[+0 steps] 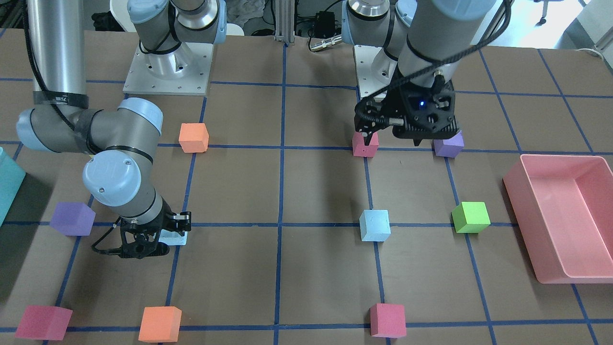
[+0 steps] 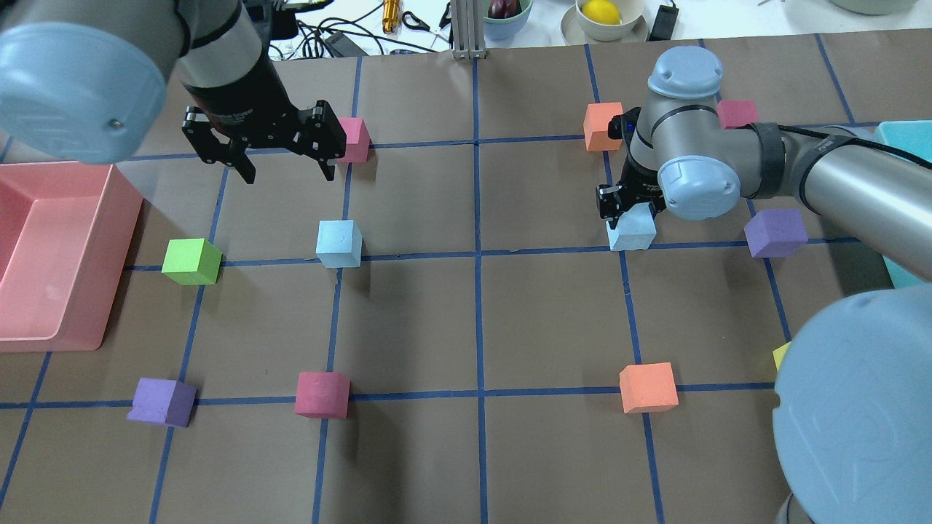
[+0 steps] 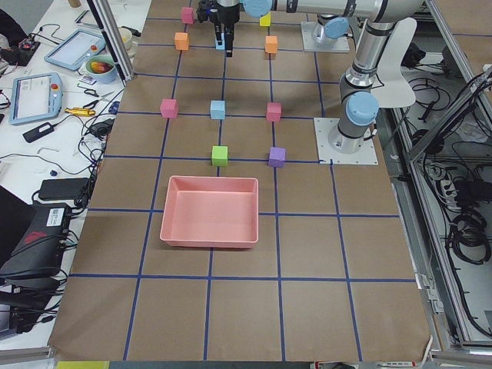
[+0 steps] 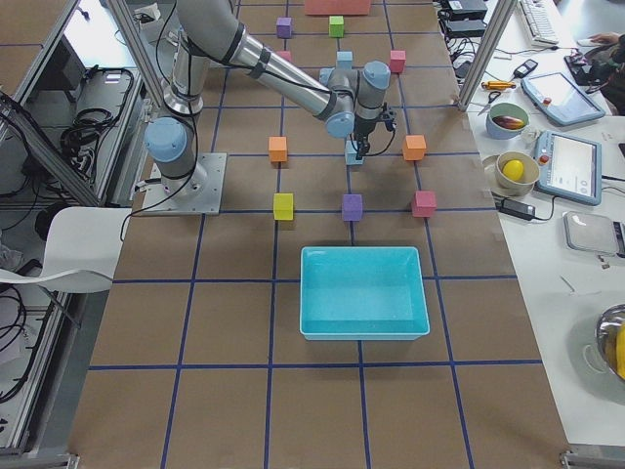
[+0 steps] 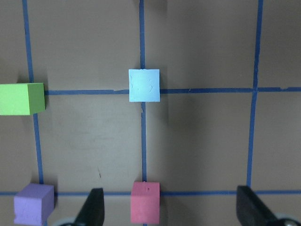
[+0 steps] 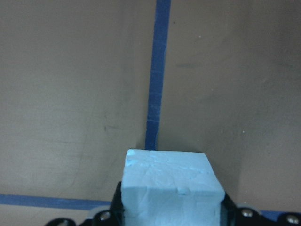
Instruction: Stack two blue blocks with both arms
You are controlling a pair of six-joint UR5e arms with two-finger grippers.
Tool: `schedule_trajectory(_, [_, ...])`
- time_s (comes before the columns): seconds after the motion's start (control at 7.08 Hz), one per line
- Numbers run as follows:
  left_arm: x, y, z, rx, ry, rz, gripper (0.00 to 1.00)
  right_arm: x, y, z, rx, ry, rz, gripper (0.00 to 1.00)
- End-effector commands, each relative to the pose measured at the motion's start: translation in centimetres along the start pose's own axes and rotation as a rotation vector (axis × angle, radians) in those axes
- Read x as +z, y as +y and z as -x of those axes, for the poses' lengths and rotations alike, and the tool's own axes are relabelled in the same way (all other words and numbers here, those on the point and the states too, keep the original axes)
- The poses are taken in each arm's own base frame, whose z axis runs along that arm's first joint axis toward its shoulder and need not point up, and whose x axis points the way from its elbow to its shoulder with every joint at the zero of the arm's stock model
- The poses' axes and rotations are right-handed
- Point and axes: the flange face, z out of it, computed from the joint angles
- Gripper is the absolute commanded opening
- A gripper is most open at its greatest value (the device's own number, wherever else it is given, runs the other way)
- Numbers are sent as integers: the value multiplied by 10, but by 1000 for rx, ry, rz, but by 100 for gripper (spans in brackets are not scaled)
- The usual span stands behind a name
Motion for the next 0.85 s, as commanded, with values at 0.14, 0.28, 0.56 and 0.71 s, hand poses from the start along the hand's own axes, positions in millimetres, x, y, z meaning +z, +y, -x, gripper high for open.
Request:
schedule_trajectory(0.14, [106, -25, -2, 32, -8, 60, 100, -73, -42, 40, 110, -97, -112, 0])
schedule_trajectory(0.28, [125, -36, -3, 38, -10, 48, 100, -86, -56, 67, 105, -99, -126, 0])
schedule_trajectory(0.56, [176, -54, 0, 101, -11, 53, 100, -74, -93, 114, 62, -72, -118, 0])
schedule_trajectory(0.71, [201, -60, 29, 65, 0, 75, 100, -74, -107, 133, 90, -68, -107, 0])
